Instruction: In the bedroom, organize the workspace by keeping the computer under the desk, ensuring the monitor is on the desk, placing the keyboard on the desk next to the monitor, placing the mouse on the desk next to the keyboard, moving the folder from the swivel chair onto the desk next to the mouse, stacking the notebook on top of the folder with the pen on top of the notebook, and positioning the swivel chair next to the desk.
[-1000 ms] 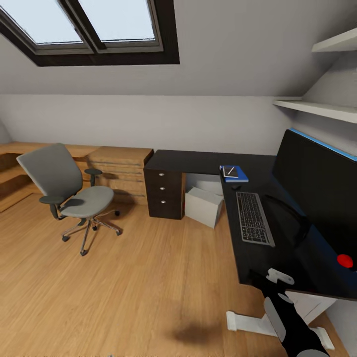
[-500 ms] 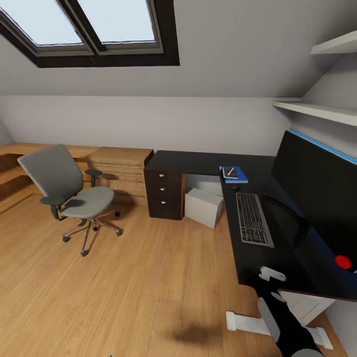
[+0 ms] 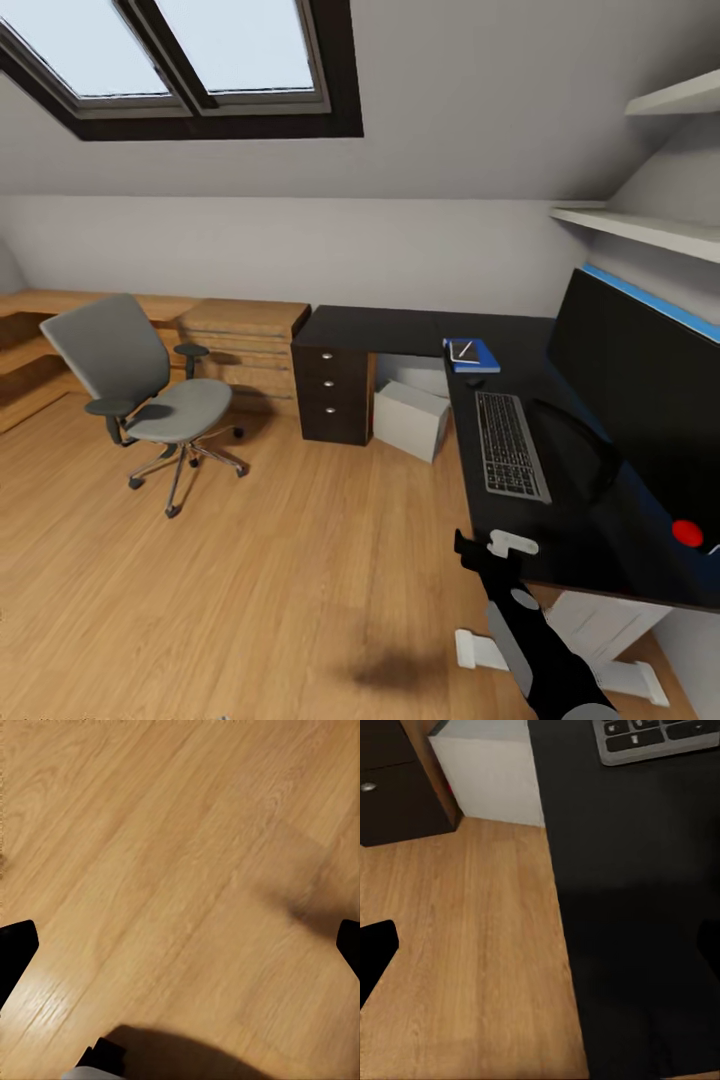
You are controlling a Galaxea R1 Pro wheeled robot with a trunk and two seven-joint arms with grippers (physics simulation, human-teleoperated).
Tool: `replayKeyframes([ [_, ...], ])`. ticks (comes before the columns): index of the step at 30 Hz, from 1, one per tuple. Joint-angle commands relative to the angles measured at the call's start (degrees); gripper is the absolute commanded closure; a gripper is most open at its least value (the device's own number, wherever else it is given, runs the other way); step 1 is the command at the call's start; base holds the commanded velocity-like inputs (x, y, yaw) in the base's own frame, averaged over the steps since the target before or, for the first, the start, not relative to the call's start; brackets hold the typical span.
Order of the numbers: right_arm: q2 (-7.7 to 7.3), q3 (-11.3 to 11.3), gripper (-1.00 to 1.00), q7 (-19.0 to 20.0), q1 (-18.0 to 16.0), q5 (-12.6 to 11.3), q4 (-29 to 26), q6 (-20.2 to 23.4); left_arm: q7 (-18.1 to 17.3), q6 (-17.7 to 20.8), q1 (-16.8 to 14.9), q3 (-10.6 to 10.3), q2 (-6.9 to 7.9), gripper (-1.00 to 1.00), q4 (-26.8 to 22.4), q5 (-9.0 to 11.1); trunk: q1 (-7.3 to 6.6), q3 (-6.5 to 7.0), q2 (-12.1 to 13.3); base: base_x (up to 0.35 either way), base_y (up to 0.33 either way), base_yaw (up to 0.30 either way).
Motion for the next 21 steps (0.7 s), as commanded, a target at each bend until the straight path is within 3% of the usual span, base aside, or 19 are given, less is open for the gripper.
replayKeyframes([
  [1, 0.34, 0.2, -1.00, -0.3, 0.0, -0.5, 0.0, -0.3, 0.0, -0.2, 0.0, -0.1, 0.00, -1.00, 0.0, 0.5, 0.00, -0.06, 0.0, 0.000, 0.000, 0.096],
  [8, 2.23, 0.6, -1.00, -0.3, 0.0, -0.4, 0.5, -0.9, 0.0, -0.2, 0.0, -0.1, -0.01, -1.00, 0.0, 0.5, 0.00, -0.06, 0.0, 0.000, 0.000, 0.168],
  [16, 2.70, 1.2, -1.00, -0.3, 0.0, -0.4, 3.0, -2.7, 0.0, -0.2, 0.0, -0.1, -0.03, -1.00, 0.0, 0.5, 0.00, -0.06, 0.0, 0.000, 0.000, 0.099],
  [21, 2.80, 3.1, -1.00, -0.3, 0.0, -0.4, 4.8, -5.4, 0.1, -0.2, 0.0, -0.1, -0.03, -1.00, 0.0, 0.5, 0.00, -0.06, 0.0, 0.000, 0.000, 0.019],
])
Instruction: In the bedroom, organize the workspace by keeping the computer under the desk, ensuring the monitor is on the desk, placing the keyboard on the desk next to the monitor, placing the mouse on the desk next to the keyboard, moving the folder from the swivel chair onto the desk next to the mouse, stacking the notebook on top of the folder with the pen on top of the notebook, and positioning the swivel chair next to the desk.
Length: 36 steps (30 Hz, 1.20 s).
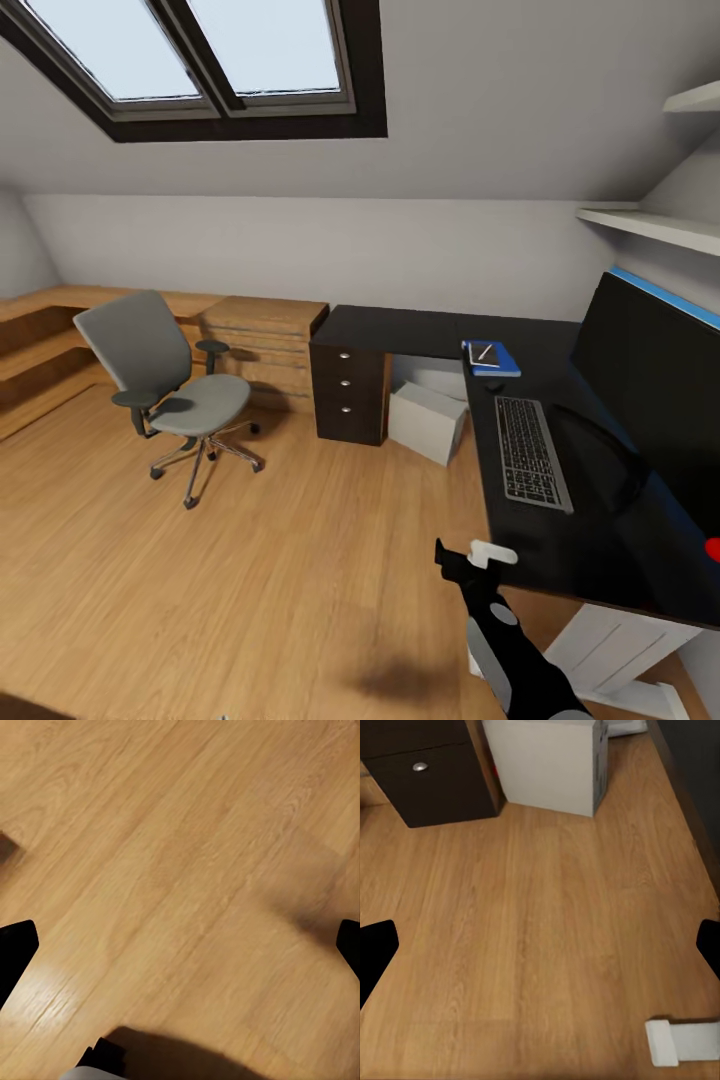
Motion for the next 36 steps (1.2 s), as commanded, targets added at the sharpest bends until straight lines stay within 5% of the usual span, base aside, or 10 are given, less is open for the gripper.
replayKeyframes([
  [1, -0.04, 0.8, -1.00, -0.4, 0.0, -0.6, 0.3, -0.6, 0.0, -0.2, 0.0, -0.1, -0.01, -1.00, 0.0, 0.5, 0.00, -0.06, 0.0, 0.000, 0.000, 0.009],
  [13, 0.04, 5.9, -1.00, -0.4, 0.0, -0.6, 4.1, -2.1, 0.0, -0.2, 0.0, -0.1, 0.05, -1.00, 0.0, 0.5, 0.00, -0.06, 0.0, 0.000, 0.143, 0.003],
  [26, 0.96, 7.0, -1.00, -0.2, 0.0, -0.4, 15.9, -6.2, 0.0, 0.0, 0.0, -0.1, 0.05, -1.00, 0.0, 0.4, 0.00, -0.06, 0.0, 0.000, 0.269, 0.000],
  [36, 0.98, 7.3, -1.00, -0.2, 0.0, -0.3, 20.5, -6.7, 0.0, -0.2, 0.0, -0.1, 0.02, -1.00, 0.0, 0.4, 0.00, -0.06, 0.0, 0.000, 0.058, 0.000],
])
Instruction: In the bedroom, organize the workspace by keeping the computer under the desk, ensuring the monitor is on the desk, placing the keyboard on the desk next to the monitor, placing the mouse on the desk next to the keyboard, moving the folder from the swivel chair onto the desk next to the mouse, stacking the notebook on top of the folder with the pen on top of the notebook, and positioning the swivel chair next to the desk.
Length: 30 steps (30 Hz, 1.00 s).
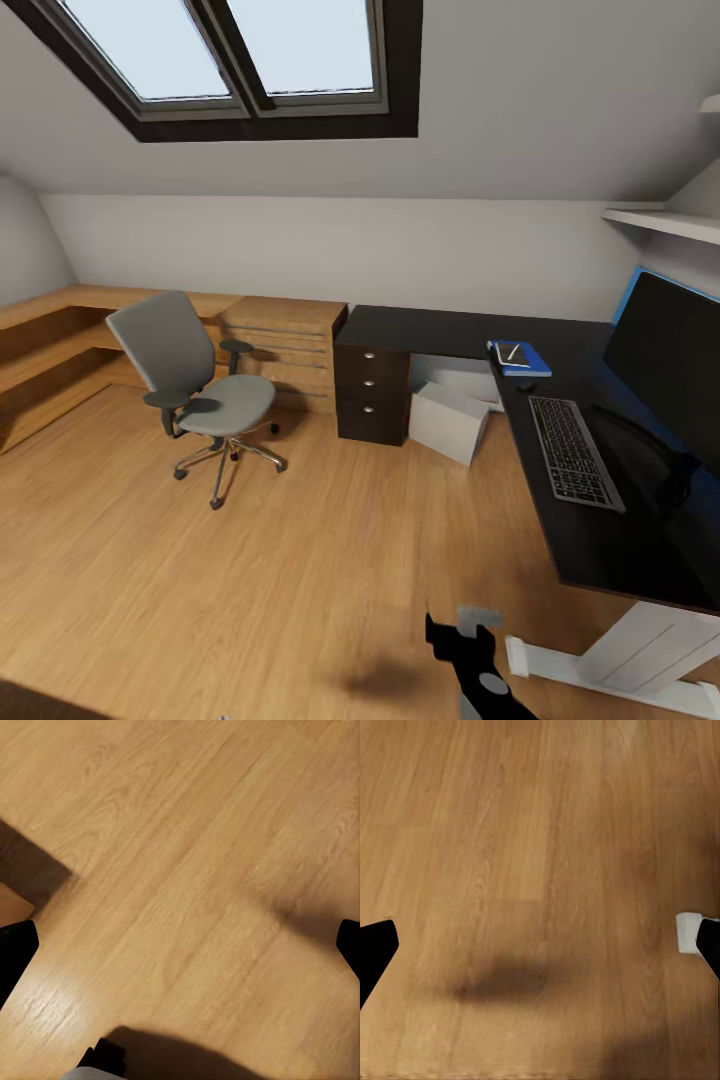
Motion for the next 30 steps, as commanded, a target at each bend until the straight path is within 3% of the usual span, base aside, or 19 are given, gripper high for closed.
replayKeyframes([
  [1, -0.03, 0.5, -1.00, -0.3, -0.1, -0.6, 0.5, -0.3, 0.0, -0.2, 0.0, -0.1, 0.00, -1.00, 0.0, 0.5, 0.00, -0.06, 0.0, 0.000, 0.010, 0.000],
  [5, -0.04, 0.4, -1.00, -0.3, -0.1, -0.6, 1.8, -1.0, 0.0, -0.2, 0.0, -0.1, 0.01, -1.00, 0.0, 0.5, 0.00, -0.06, 0.0, 0.000, 0.006, 0.000],
  [14, -0.07, 0.3, -1.00, -0.2, -0.1, -0.6, 6.0, -3.7, -0.1, 0.0, 0.0, -0.2, 0.02, -1.00, 0.0, 0.5, -1.97, 1.55, 3.6, 0.000, 0.001, 0.000],
  [30, 0.12, 0.4, -1.00, -0.3, -0.1, -0.7, 8.6, -5.2, -0.1, 0.7, 0.0, -0.1, 0.02, -1.00, 0.1, 0.5, -5.49, 4.43, 10.0, 0.000, 0.000, 0.043],
])
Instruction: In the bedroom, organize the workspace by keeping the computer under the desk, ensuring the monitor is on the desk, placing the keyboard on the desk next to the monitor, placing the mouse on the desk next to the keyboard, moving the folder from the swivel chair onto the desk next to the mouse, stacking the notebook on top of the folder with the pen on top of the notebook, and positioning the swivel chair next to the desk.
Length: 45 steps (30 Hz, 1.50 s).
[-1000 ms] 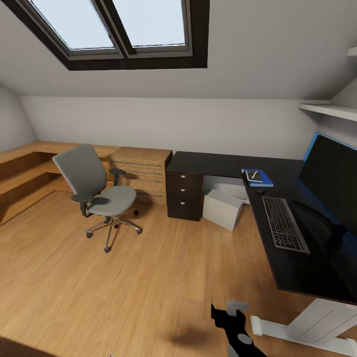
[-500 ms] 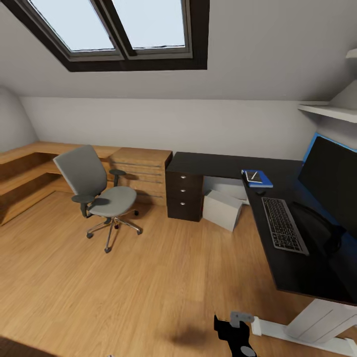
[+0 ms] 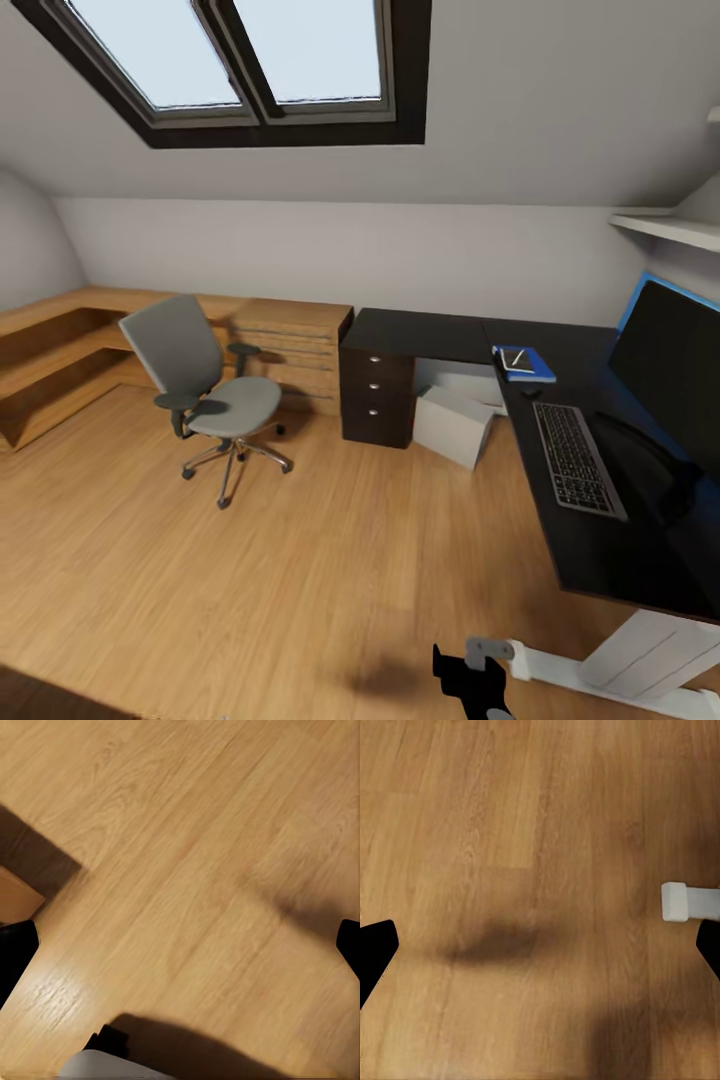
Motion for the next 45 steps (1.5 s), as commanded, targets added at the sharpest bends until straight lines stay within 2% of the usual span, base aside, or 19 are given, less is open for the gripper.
replayKeyframes([
  [1, -0.01, 0.5, -1.00, -0.3, 0.0, -0.5, 0.1, -0.6, 0.0, 0.0, 0.0, -0.1, -0.01, -1.00, 0.1, 0.5, -0.22, 0.11, 0.4, 0.000, 0.000, 0.188],
  [7, -0.05, 0.5, -1.00, -0.3, 0.0, -0.4, 0.9, -2.7, 0.0, 1.8, 0.0, -0.2, -0.01, -1.00, 0.1, 0.4, -1.53, 1.13, 2.8, 0.000, 0.000, 0.192],
  [14, -0.15, 0.5, -1.00, -0.3, 0.0, -0.4, 1.7, -6.0, 0.0, 5.8, 0.0, -0.2, -0.01, -1.00, 0.1, 0.4, -3.07, 2.33, 5.6, 0.000, 0.000, 0.057],
  [24, -0.15, 0.4, -1.00, -0.3, 0.0, -0.4, 1.9, -8.3, 0.0, 7.3, 0.0, -0.2, -0.13, -1.00, 0.0, 0.3, -5.27, 4.12, 9.6, 0.000, 0.000, 0.009],
  [29, -0.03, 0.5, -1.00, -0.3, 0.0, -0.4, 2.0, -8.5, 0.0, 8.1, 0.0, -0.5, -1.43, -1.00, -0.5, 0.0, -6.37, 5.01, 11.6, 0.000, 0.000, 0.000],
  [32, -0.06, 0.5, -1.00, -0.3, 0.0, -0.4, 2.0, -8.6, 0.0, 8.3, 0.0, -0.9, -2.46, -1.00, -1.4, -1.0, -7.03, 5.55, 12.8, 0.000, 0.000, 0.000],
  [35, -0.11, 0.3, -1.00, -0.3, 0.0, -0.7, 2.0, -8.6, 0.1, 11.4, 0.0, -1.3, -3.06, -1.00, -3.5, -4.6, -7.68, 6.12, 14.0, 0.000, 0.000, 0.030],
  [36, -0.09, 0.3, -1.00, -0.3, 0.0, -0.8, 2.0, -8.6, 0.1, 12.6, 0.0, -1.3, -2.60, -1.00, -4.2, -5.8, -7.90, 6.35, 14.4, 0.000, 0.000, 0.111],
  [38, -0.09, 0.3, -1.00, -0.3, 0.0, -0.8, 2.0, -8.6, 0.1, 13.0, 0.0, -1.2, -1.59, -1.00, -4.3, -5.9, -8.34, 6.85, 15.2, 0.000, 0.000, 0.114],
  [40, -0.09, 0.3, -1.00, -0.3, 0.0, -0.8, 2.3, -8.6, 0.0, 13.1, 0.0, -1.1, -0.83, -1.00, -4.3, -5.3, -8.78, 7.36, 16.0, 0.000, 0.000, 0.113],
  [45, -0.02, 0.3, -1.00, -0.3, 0.0, -0.9, 3.0, -8.6, 0.0, 13.2, 0.0, -1.0, -0.28, -1.00, -4.2, -4.4, -9.88, 8.65, 18.0, 0.000, 0.000, 0.108],
])
